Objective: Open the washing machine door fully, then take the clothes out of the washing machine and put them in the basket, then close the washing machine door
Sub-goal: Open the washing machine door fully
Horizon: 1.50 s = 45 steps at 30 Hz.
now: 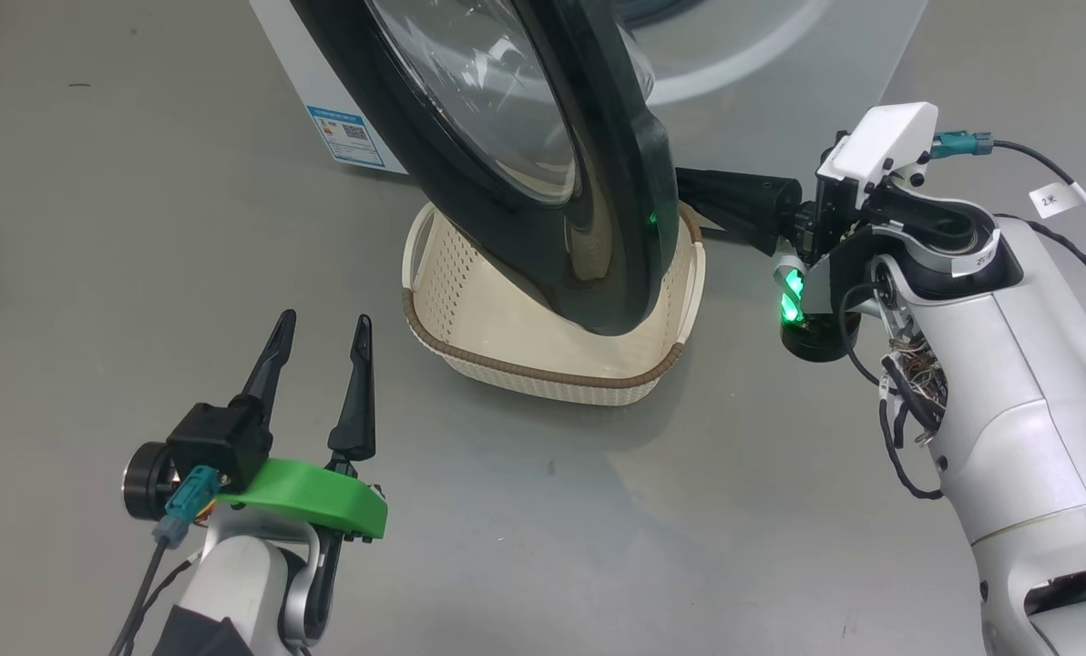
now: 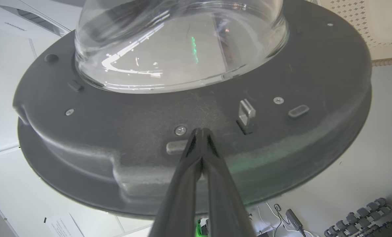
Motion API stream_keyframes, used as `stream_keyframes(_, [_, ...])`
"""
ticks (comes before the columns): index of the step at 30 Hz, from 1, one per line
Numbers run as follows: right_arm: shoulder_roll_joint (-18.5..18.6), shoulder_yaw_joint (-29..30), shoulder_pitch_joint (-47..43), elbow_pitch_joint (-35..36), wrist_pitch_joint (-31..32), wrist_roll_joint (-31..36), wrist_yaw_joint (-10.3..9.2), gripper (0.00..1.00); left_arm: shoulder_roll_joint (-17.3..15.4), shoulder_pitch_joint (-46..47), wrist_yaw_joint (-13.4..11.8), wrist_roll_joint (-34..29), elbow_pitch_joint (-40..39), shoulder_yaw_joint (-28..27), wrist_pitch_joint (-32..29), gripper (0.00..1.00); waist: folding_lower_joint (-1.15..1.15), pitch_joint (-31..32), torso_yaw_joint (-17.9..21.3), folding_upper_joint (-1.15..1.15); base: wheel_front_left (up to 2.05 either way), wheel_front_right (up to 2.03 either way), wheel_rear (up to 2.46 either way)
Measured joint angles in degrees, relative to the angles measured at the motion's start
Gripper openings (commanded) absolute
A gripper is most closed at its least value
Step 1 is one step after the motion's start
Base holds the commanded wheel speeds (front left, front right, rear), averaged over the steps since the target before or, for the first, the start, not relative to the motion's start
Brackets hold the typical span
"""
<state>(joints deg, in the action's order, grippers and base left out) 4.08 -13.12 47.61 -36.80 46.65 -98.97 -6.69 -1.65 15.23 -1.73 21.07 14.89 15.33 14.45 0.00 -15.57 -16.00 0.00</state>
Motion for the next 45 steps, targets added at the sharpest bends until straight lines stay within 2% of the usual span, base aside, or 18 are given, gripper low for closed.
stream_keyframes(28, [0.0, -17.2, -3.8, 8.3, -2.5, -13.4, -0.10, 0.00, 0.0, -0.1, 0.0, 0.0, -0.2, 1.5, 0.0, 1.00, 0.00, 0.3, -1.8, 0.00, 0.00, 0.00, 0.00])
stream_keyframes(45, [0.1, -24.4, -4.7, 11.3, -6.6, -15.5, -0.11, 0.00, 0.0, -1.1, 0.0, 0.0, -0.2, 1.7, 0.0, 1.00, 0.00, 0.3, -2.2, 0.00, 0.00, 0.00, 0.00])
